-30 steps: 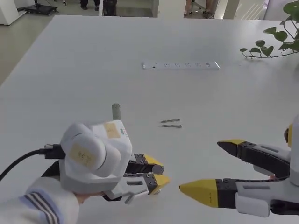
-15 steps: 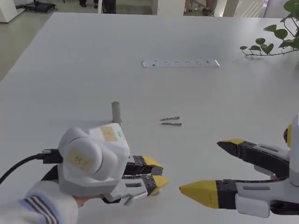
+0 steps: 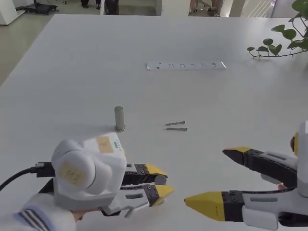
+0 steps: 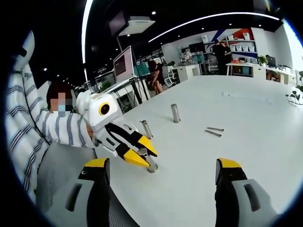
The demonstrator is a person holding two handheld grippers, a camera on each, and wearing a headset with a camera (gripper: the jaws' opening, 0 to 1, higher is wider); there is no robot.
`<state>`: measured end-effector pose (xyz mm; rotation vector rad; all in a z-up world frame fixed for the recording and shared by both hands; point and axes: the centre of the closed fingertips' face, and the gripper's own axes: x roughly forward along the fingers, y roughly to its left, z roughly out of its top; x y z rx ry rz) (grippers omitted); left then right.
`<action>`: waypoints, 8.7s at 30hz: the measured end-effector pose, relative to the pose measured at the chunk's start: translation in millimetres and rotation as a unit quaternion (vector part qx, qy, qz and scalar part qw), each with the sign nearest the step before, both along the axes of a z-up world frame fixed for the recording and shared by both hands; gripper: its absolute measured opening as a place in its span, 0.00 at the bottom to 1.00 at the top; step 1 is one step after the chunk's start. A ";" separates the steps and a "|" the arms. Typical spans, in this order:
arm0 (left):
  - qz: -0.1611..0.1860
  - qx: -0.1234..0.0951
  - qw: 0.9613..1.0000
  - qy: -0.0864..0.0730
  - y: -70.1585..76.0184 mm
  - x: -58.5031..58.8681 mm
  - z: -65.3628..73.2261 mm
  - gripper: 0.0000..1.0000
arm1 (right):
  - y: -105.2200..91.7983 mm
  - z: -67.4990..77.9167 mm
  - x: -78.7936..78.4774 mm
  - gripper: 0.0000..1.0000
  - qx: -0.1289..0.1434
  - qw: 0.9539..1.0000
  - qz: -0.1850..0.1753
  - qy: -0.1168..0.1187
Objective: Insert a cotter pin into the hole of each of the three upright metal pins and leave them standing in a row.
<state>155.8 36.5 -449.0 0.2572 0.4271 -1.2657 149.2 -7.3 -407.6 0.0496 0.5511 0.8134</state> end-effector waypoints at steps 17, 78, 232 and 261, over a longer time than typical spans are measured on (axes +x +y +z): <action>0.016 -0.034 0.999 0.023 5.1 1.0 6.7 0.11 | 2.6 -2.9 -4.6 0.91 -0.010 1.000 0.010 0.000; 0.108 -0.089 0.984 0.113 80.3 -41.7 36.7 0.99 | -43.4 14.9 43.2 0.84 -0.117 0.992 0.042 -0.008; 0.187 -0.054 0.974 0.112 105.0 -36.9 50.8 0.87 | -6.6 -82.8 159.9 0.00 -0.428 0.843 0.324 0.033; 0.192 -0.064 0.972 0.117 96.4 -17.8 60.0 0.79 | 11.7 8.7 119.3 0.00 -0.390 0.870 0.282 -0.106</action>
